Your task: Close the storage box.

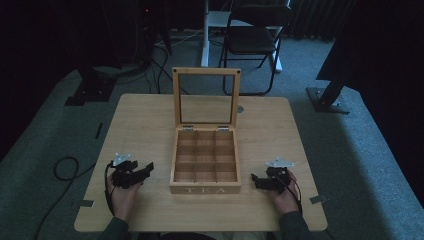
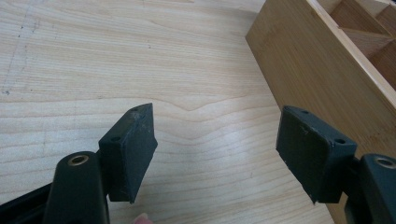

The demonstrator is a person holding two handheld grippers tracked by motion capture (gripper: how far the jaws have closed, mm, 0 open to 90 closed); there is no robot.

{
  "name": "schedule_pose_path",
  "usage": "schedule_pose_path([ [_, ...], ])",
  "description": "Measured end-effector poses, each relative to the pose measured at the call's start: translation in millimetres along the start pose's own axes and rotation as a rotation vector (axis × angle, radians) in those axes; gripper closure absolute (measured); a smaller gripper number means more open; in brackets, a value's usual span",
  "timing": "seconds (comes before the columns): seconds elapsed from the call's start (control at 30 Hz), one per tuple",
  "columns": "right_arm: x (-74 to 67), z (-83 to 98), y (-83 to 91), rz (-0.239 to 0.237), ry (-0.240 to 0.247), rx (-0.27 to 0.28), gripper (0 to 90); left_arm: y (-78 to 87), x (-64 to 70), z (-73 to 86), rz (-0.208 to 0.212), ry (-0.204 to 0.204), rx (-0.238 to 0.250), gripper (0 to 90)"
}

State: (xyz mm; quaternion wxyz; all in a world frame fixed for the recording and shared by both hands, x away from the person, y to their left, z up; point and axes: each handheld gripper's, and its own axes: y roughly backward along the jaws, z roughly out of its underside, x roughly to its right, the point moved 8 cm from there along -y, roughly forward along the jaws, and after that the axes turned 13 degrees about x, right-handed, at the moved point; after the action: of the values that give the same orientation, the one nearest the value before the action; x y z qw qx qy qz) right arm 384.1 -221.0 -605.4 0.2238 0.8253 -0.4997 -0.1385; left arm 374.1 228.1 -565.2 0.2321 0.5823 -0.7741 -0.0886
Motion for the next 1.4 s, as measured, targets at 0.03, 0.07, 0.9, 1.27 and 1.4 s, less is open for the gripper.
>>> schedule_pose_path([
  [0.03,-0.2,0.0,0.0,-0.001,0.001,0.000,13.3,-0.1,-0.1,-0.3,0.000,0.001,0.001,28.6],
  [0.07,-0.2,0.0,0.0,-0.001,0.001,0.000,13.4,-0.1,-0.1,-0.5,-0.001,0.002,0.002,28.6],
  [0.9,-6.0,1.0,2.0,-0.021,0.013,0.001,14.4,9.4,28.9,-23.4,0.054,-0.085,0.025,34.1],
  [1.27,-6.6,1.0,2.1,-0.020,0.012,0.002,14.5,9.4,35.5,-38.9,0.054,-0.101,0.040,34.5],
  [1.4,-6.7,1.1,2.1,-0.019,0.011,0.002,14.6,8.3,38.6,-45.5,0.052,-0.124,0.047,34.6],
])
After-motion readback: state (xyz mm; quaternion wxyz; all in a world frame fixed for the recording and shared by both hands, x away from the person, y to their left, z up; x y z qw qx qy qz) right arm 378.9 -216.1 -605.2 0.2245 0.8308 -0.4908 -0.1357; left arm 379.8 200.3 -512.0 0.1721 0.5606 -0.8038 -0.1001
